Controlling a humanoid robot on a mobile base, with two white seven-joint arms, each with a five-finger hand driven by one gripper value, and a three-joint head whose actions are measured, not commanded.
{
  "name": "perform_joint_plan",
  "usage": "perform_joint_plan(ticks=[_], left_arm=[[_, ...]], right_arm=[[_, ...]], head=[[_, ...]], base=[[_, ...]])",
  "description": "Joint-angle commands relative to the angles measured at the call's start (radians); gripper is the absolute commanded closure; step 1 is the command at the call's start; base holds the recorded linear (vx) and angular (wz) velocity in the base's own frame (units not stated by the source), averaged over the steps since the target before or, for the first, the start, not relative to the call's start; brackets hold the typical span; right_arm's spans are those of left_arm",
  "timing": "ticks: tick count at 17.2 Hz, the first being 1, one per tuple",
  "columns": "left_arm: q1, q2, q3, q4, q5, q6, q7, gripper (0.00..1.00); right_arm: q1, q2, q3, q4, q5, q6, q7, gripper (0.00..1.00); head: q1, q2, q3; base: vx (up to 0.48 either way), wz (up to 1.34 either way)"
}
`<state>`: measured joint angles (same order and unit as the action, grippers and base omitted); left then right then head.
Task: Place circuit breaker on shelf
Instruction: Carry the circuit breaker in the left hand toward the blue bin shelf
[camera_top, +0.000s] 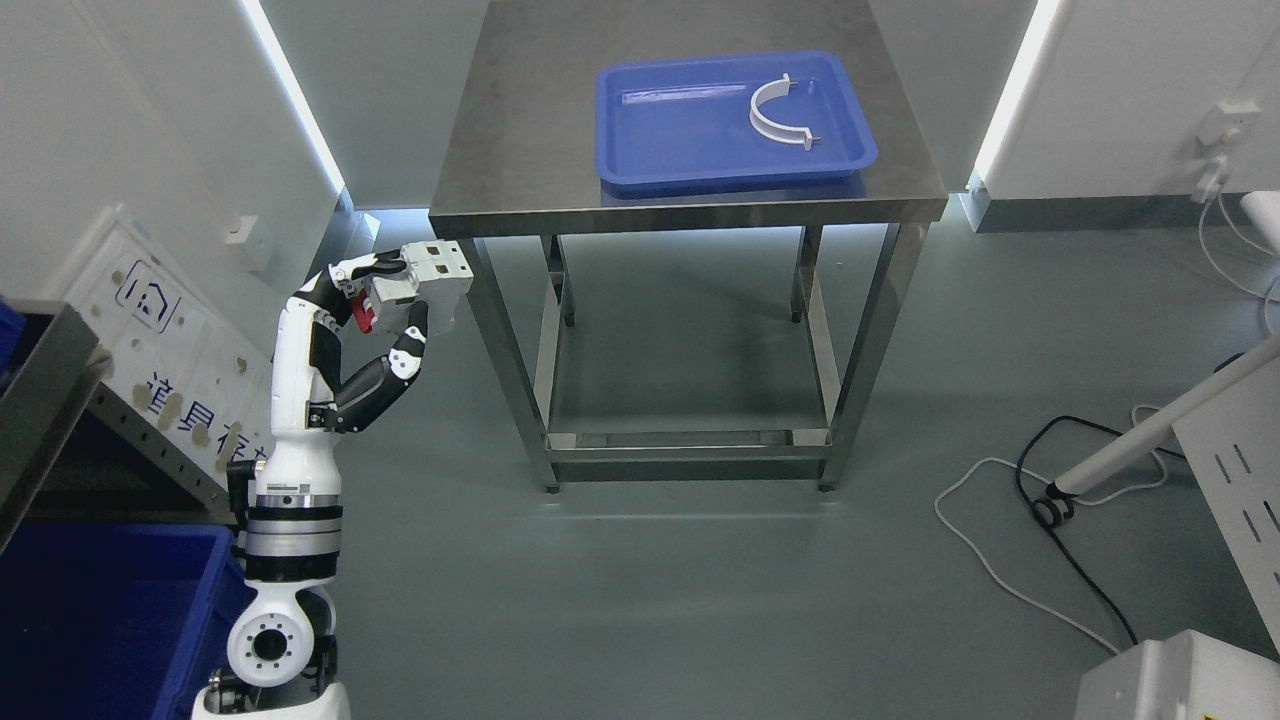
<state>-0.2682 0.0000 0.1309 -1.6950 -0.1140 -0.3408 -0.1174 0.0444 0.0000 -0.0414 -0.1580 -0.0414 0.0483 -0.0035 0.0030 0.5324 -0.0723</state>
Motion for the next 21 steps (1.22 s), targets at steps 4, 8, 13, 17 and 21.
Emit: perform_joint_plan(ticks=[4,8,13,17,21], left_arm=[[-0.049,0.017,0.015,-0.012,0.004,-0.015,0.001,0.81],[-0.095,0.017,0.070,-0.012,0.004,-0.004,-0.017,0.81],[-0.102,0.017,0.122,-0.012,0.004,-0.012,-0.031,0.80],[-0.109,0.017,0.148,-0.012,0.004,-0.012,-0.031,0.80],[-0.178,0.017,0.147,-0.011,0.002,0.008,-0.040,0.80]], right_arm=[[0.000,-0.018,0.000,0.000,0.000,-0.001,0.000,0.00],[0.000,-0.018,0.000,0.000,0.000,-0.001,0.000,0.00],[0.000,-0.018,0.000,0.000,0.000,-0.001,0.000,0.00],[0.000,-0.018,0.000,0.000,0.000,-0.001,0.000,0.00],[0.000,-0.018,0.000,0.000,0.000,-0.001,0.000,0.00]], head=[[0.0000,0.000,0.000],[0.0000,0.000,0.000],[0.0000,0.000,0.000],[0.0000,0.000,0.000],[0.0000,0.000,0.000]], base=[[-0.329,0.01],[-0.355,-0.20],[-0.258,0.09],[-0.220,0.14],[-0.149,0.22]])
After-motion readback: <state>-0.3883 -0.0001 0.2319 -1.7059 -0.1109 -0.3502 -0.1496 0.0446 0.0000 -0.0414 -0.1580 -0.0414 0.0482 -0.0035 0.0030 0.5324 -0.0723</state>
